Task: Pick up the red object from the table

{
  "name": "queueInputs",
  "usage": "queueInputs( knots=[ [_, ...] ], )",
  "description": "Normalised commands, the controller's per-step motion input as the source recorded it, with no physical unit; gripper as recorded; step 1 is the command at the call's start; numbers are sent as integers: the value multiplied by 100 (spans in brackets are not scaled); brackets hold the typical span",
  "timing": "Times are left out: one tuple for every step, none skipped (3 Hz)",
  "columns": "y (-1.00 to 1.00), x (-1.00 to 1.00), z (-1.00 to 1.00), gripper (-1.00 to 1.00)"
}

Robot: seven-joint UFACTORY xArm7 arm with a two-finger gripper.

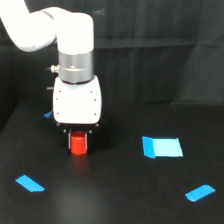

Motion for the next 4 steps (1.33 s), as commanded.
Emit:
queueInputs(
  knots=[
    [-8,1,22,-99],
    [-15,0,97,-100],
    [-11,4,99,-100],
    [-8,6,94,-100]
  ],
)
